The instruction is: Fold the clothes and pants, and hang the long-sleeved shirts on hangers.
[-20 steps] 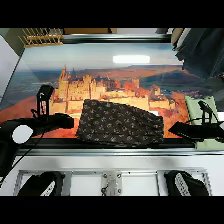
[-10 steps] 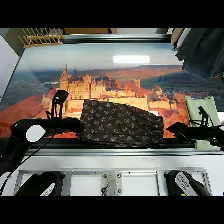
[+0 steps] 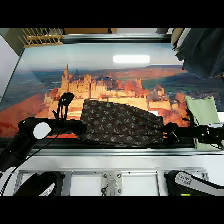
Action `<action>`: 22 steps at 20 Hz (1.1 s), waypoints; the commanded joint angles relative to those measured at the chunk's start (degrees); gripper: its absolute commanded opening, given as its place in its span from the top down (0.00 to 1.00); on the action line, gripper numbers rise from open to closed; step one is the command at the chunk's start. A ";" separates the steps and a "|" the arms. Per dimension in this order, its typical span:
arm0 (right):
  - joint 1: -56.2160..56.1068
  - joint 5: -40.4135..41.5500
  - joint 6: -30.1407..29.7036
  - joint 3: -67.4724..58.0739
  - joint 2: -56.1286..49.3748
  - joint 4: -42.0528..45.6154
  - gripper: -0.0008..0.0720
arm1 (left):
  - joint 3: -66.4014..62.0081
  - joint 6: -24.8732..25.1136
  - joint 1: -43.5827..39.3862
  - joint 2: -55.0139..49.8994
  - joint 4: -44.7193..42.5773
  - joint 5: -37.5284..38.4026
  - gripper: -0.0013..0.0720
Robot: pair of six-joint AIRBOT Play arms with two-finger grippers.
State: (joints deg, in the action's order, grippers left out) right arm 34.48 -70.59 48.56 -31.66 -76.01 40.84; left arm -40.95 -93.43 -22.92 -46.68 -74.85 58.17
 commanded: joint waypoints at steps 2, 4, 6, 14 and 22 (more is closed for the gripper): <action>-5.99 1.60 -2.34 0.04 -3.32 -6.01 0.02 | 0.02 -0.55 -0.04 -0.11 0.02 0.17 0.97; -9.79 2.84 -2.29 0.04 -3.41 -6.88 0.02 | 0.02 -0.59 -0.07 -0.11 0.04 0.20 0.97; -13.29 3.80 -2.27 0.04 -3.41 -7.63 0.02 | 0.02 -1.46 -0.07 -0.11 0.02 0.20 0.97; -20.57 3.98 -2.47 -0.02 -3.41 -8.39 0.86 | 0.02 -1.55 -0.07 -0.13 0.02 0.28 0.97; -17.42 4.74 10.56 -16.37 1.77 -2.62 0.97 | 0.02 -1.53 -0.04 -0.13 -0.02 0.17 0.97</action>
State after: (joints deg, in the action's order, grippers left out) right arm 15.38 -66.70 49.93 -39.72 -76.16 34.04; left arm -40.95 -94.96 -22.94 -46.76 -74.85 58.37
